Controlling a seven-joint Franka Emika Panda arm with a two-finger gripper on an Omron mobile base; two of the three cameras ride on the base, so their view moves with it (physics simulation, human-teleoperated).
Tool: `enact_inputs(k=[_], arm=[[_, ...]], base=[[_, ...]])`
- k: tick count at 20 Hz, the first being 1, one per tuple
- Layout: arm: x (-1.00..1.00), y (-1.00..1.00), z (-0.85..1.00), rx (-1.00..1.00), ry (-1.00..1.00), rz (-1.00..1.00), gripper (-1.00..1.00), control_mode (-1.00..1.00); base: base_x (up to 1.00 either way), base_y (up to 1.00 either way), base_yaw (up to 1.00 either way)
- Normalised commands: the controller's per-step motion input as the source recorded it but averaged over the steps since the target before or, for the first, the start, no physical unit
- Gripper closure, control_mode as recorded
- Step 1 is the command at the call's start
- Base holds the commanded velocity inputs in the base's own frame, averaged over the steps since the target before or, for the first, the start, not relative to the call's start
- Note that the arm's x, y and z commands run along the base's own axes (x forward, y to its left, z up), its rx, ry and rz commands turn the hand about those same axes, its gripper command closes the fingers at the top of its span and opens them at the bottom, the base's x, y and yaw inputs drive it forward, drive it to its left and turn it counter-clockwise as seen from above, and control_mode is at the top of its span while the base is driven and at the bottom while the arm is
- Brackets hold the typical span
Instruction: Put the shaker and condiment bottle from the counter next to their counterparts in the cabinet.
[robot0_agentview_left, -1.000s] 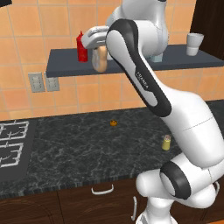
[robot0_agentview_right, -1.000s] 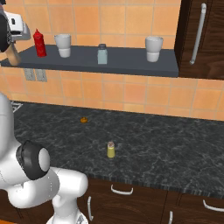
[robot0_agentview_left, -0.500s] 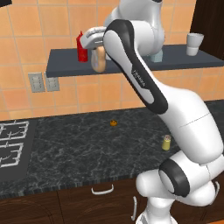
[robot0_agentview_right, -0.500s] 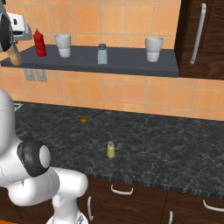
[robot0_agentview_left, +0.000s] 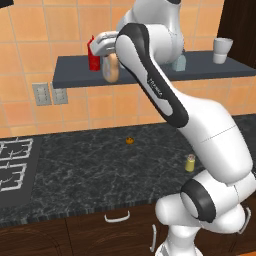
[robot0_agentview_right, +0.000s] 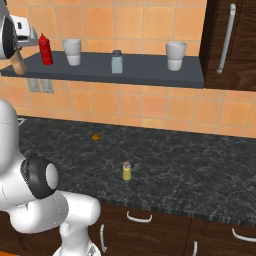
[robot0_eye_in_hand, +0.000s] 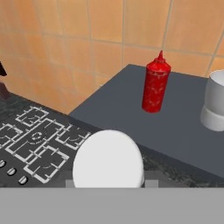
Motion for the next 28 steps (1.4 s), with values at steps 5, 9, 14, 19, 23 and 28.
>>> enact_inputs(k=[5,9,14,19,23,28], arm=[[0.15,0.1,-0.07,-0.01,0.0,0.0,1.0,-1.0],[0.12,0.05,-0.1,-0.01,0.0,0.0,1.0,-1.0],[0.17,0.02,-0.09,-0.01,0.0,0.01,1.0,-1.0],[0.18,0.03,-0.07,0.0,-0.02,0.02,1.0,-1.0],[0.16,0.05,-0.05,0.0,-0.02,0.01,1.0,-1.0],[0.13,0.05,-0.04,0.0,-0.03,0.01,1.0,-1.0]], base=[[0.0,0.0,0.0],[0.0,0.0,0.0],[0.0,0.0,0.0],[0.0,0.0,0.0],[0.0,0.0,0.0],[0.0,0.0,0.0]])
